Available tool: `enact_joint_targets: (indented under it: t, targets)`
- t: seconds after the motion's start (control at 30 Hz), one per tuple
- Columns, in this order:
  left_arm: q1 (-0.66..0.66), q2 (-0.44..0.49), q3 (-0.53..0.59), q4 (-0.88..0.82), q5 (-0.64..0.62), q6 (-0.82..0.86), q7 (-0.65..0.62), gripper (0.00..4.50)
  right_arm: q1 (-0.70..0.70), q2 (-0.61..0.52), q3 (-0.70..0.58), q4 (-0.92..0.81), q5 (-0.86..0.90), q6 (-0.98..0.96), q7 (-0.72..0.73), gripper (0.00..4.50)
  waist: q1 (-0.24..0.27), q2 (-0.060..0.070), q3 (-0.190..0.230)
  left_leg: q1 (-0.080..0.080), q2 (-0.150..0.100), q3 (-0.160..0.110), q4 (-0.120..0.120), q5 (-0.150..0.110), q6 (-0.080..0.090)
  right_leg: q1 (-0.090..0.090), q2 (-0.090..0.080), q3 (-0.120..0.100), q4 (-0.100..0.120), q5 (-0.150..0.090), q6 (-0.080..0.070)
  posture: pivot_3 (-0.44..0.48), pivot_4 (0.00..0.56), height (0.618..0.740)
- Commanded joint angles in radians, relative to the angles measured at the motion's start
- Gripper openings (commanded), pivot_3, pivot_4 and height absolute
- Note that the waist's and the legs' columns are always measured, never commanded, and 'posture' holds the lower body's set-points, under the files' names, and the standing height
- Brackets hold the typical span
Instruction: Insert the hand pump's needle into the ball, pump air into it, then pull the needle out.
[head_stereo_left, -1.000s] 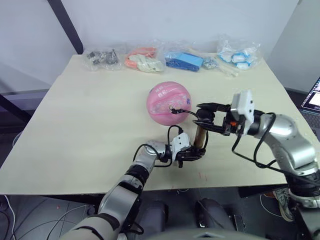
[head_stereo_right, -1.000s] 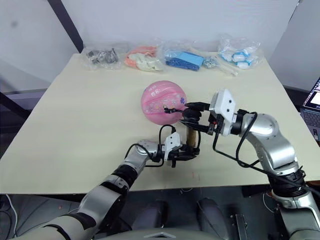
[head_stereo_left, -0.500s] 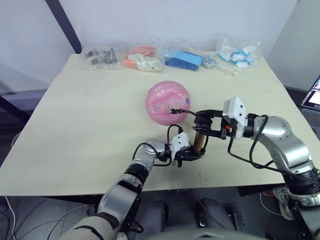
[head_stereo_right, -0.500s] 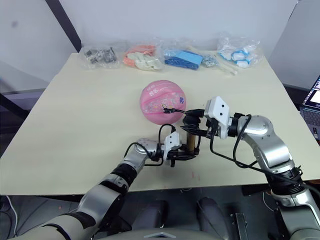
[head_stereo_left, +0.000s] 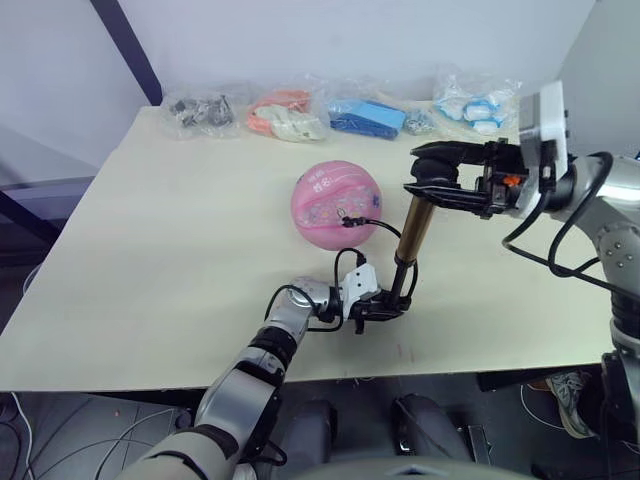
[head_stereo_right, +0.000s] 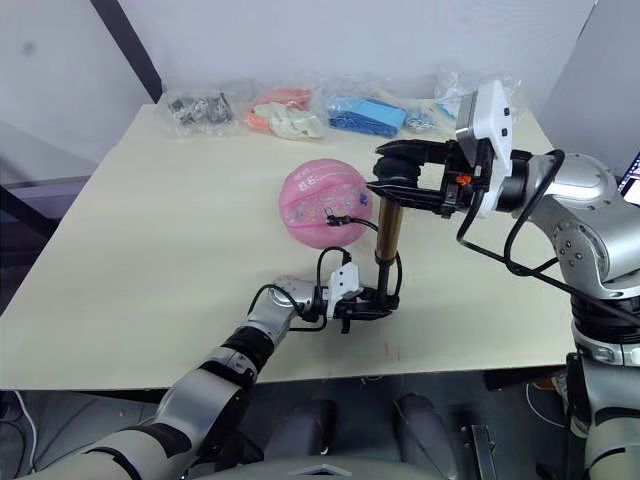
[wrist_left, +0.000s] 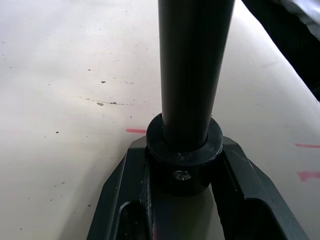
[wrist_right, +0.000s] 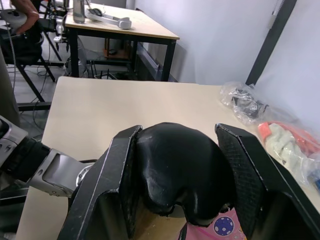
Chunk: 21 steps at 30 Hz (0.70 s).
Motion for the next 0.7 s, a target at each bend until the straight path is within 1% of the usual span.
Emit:
enact_joint_targets:
  t: [0.03, 0.1, 0.27, 0.3, 0.4, 0.47, 0.6, 0.7]
  targets:
    - [0.039, 0.023, -0.022, 0.053, 0.04, 0.042, 0.007, 1.07, 0.086, 0.004, 0.049, -0.036, -0.071, -0.07, 0.006, 1.94, 0.0, 0.0, -0.001, 0.0, 0.0, 0.0, 0.0, 0.0, 0.0, 0.0, 0.0, 0.0, 0.0, 0.0, 0.0, 0.0, 0.15, 0.74]
    - [0.038, 0.022, -0.022, 0.054, 0.039, 0.042, 0.009, 1.07, 0.149, 0.014, 0.106, -0.027, -0.127, -0.118, 0.009, 1.94, -0.001, -0.001, -0.002, 0.001, 0.0, 0.0, 0.0, 0.0, 0.0, 0.001, 0.0, 0.0, 0.0, 0.0, 0.0, 0.0, 0.15, 0.74]
    - [0.039, 0.02, -0.02, 0.052, 0.04, 0.042, 0.012, 1.07, 0.27, 0.091, 0.183, 0.032, -0.213, -0.196, -0.046, 1.94, -0.006, -0.002, -0.005, 0.006, 0.001, 0.0, 0.0, 0.0, 0.0, 0.005, 0.001, 0.0, 0.0, 0.0, 0.001, 0.0, 0.15, 0.74]
    - [0.04, 0.02, -0.021, 0.052, 0.041, 0.041, 0.012, 1.07, 0.291, 0.076, 0.223, 0.042, -0.265, -0.234, -0.025, 1.94, -0.006, -0.002, -0.005, 0.006, 0.001, 0.0, 0.0, 0.0, 0.0, 0.006, 0.001, 0.0, 0.0, 0.0, 0.001, 0.0, 0.15, 0.74]
    - [0.041, 0.021, -0.019, 0.051, 0.039, 0.045, 0.013, 1.07, 0.331, 0.105, 0.259, 0.064, -0.304, -0.241, -0.051, 1.94, -0.007, -0.001, -0.005, 0.007, 0.001, 0.0, 0.0, 0.0, 0.0, 0.007, 0.001, 0.0, 0.0, 0.0, 0.001, 0.0, 0.15, 0.74]
    - [0.042, 0.023, -0.019, 0.051, 0.04, 0.044, 0.012, 1.07, 0.341, 0.1, 0.282, 0.068, -0.332, -0.271, -0.032, 1.94, -0.006, -0.002, -0.005, 0.008, 0.001, 0.0, 0.0, 0.0, 0.0, 0.007, 0.001, 0.0, 0.0, 0.0, 0.001, 0.0, 0.15, 0.74]
    - [0.042, 0.025, -0.018, 0.051, 0.04, 0.044, 0.013, 1.07, 0.315, 0.116, 0.229, 0.026, -0.267, -0.235, -0.039, 1.94, -0.007, -0.001, -0.005, 0.007, 0.001, 0.0, 0.0, 0.0, 0.0, 0.007, 0.001, -0.001, 0.0, 0.0, 0.001, 0.0, 0.15, 0.74]
    - [0.042, 0.026, -0.019, 0.053, 0.041, 0.043, 0.012, 1.07, 0.193, 0.085, 0.136, -0.013, -0.178, -0.173, -0.016, 1.94, -0.007, -0.001, -0.003, 0.007, 0.001, 0.0, 0.0, 0.0, 0.0, 0.007, 0.001, 0.0, 0.0, 0.0, 0.001, 0.0, 0.15, 0.74]
